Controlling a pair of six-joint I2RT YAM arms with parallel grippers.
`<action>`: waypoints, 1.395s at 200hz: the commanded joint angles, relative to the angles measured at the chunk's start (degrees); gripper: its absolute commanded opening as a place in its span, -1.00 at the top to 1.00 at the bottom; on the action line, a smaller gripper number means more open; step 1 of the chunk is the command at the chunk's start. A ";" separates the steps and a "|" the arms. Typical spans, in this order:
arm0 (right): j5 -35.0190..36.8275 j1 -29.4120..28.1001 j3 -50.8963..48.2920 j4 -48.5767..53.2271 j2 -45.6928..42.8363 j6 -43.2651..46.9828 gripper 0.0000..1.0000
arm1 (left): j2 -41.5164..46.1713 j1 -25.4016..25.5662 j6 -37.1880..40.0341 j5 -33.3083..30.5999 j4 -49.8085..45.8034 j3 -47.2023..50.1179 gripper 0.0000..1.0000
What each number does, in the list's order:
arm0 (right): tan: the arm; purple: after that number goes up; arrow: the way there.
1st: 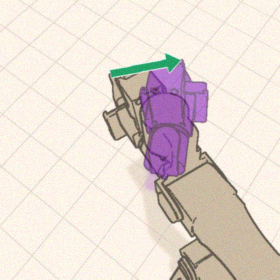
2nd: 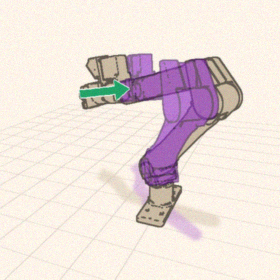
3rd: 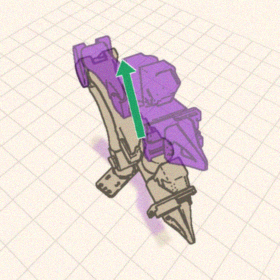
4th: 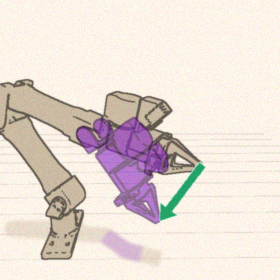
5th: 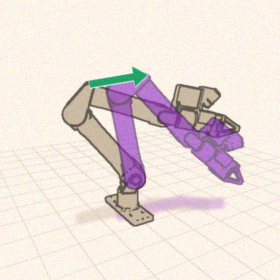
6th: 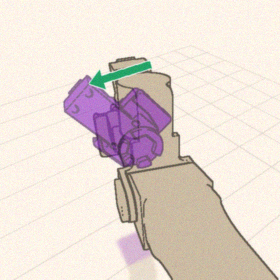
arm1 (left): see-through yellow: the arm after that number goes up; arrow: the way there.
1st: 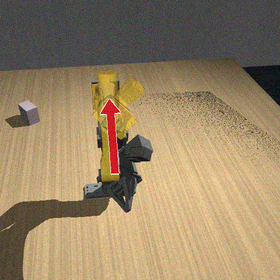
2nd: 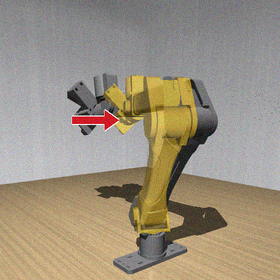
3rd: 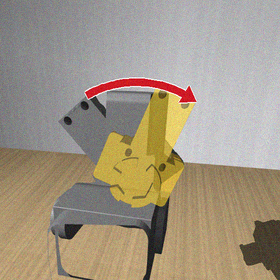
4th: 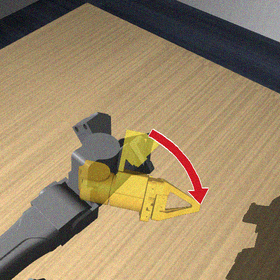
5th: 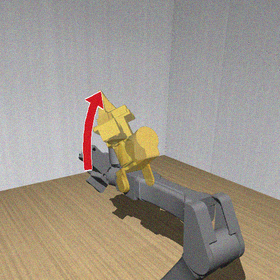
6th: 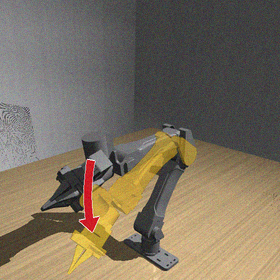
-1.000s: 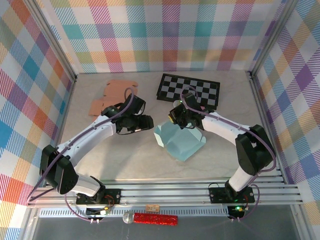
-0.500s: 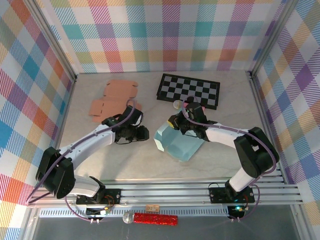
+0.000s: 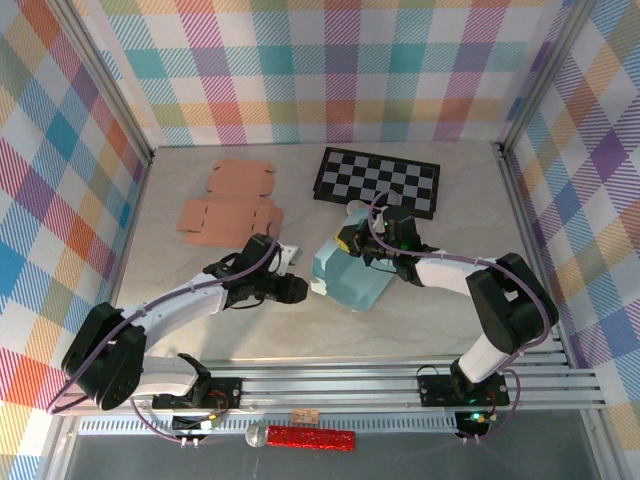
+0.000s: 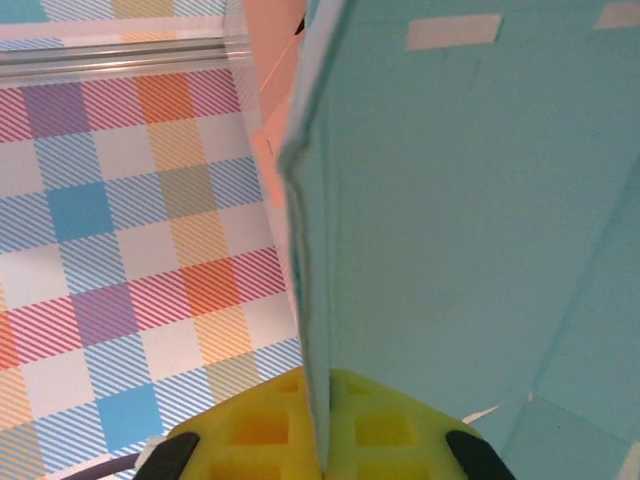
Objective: Fold the paper box
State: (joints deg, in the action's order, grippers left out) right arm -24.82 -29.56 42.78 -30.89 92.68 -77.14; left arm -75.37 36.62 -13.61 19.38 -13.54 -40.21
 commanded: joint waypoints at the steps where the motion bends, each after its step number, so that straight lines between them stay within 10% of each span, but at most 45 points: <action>1: -1.81 0.44 -0.05 -3.12 1.27 -0.02 1.00 | -2.51 1.95 2.75 -1.81 2.99 -1.66 0.30; 50: -2.67 0.44 1.64 -1.73 2.92 0.03 1.00 | -1.89 3.28 1.74 -13.32 4.45 -1.29 0.29; 279: -0.14 -1.38 3.09 -16.60 11.46 -8.11 1.00 | -10.26 4.38 -1.25 -17.57 10.62 -6.14 0.30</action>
State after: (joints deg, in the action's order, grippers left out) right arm -24.58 -30.11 44.69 -45.47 103.46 -84.09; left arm -84.49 40.66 -14.00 3.75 -4.97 -44.12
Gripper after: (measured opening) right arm 0.062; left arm 0.351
